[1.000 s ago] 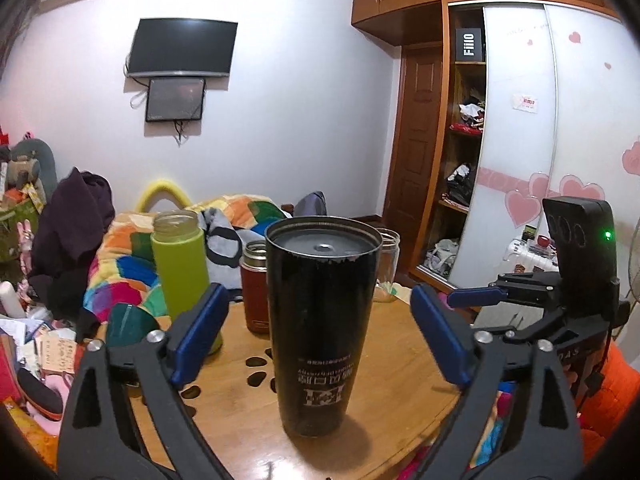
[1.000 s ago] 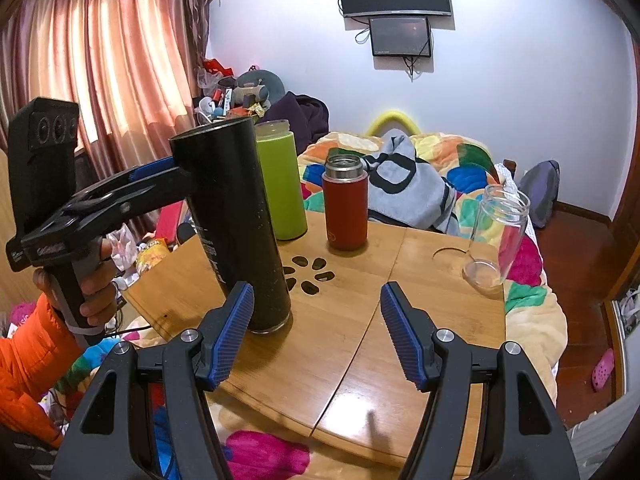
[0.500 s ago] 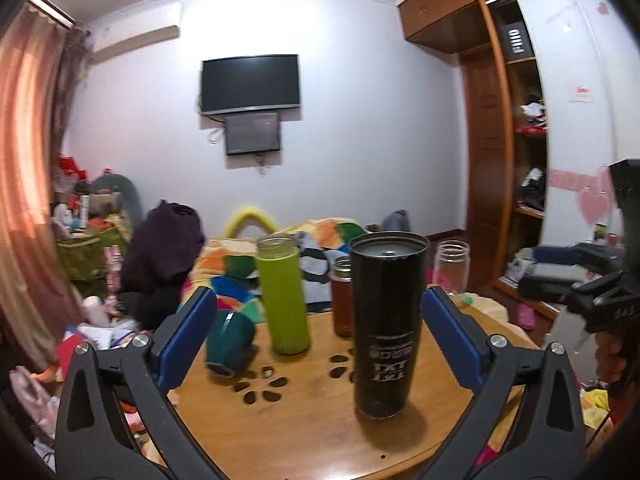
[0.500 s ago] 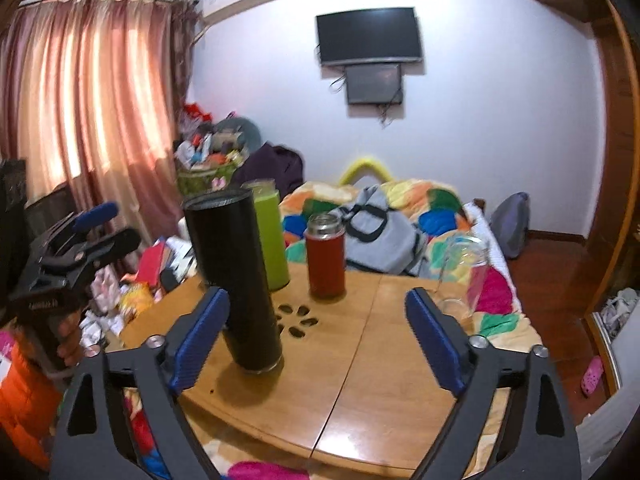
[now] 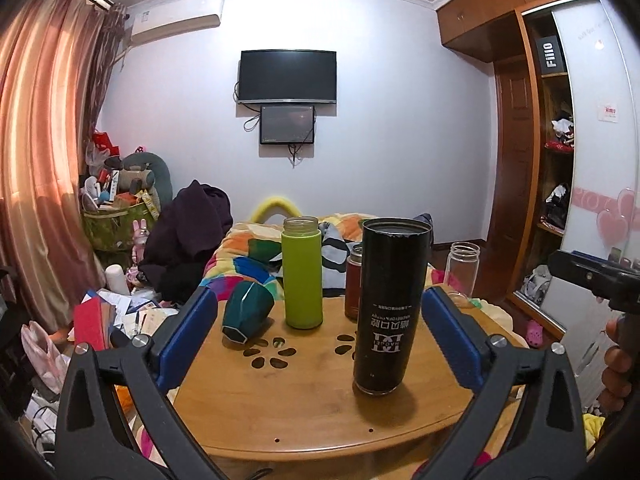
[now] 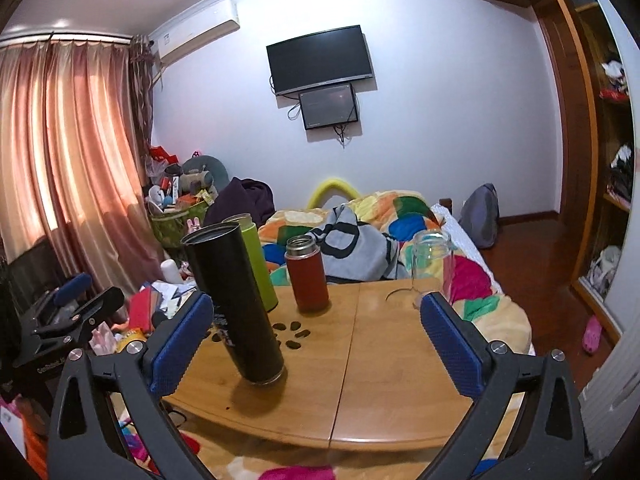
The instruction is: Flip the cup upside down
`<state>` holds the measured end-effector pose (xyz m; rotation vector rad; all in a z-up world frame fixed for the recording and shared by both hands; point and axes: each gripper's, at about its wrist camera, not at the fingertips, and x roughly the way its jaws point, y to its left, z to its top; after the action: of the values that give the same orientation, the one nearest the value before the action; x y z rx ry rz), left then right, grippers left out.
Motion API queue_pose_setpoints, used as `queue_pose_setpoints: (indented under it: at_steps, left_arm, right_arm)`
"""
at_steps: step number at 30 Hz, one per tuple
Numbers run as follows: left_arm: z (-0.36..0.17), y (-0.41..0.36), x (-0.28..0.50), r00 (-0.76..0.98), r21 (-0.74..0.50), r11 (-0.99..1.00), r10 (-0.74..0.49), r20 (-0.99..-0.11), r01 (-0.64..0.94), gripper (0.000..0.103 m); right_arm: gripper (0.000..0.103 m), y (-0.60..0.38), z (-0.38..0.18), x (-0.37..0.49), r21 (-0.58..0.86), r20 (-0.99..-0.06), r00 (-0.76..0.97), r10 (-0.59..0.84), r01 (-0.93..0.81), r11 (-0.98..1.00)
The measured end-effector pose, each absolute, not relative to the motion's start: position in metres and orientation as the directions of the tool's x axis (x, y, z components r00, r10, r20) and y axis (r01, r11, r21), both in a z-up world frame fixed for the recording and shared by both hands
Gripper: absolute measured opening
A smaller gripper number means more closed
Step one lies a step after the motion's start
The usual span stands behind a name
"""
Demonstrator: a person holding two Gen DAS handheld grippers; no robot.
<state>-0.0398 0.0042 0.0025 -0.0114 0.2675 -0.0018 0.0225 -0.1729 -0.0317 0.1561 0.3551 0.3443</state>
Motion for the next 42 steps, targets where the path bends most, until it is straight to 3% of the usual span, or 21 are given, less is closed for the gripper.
queue_pose_setpoints:
  at_steps: [20,42]
  left_arm:
    - [0.003,0.002,-0.061,0.969,-0.026,1.0,-0.02,-0.246,0.014,0.103]
    - [0.001,0.002,-0.062,0.967,-0.042,0.999,-0.04,-0.252,0.031,0.103]
  right_arm:
    - [0.103,-0.157,-0.028,-0.008,0.116,-0.292,0.901,0.32,-0.299,0.947]
    - [0.103,-0.156,-0.027,-0.007,0.128,-0.294,0.896,0.333,-0.308,0.943]
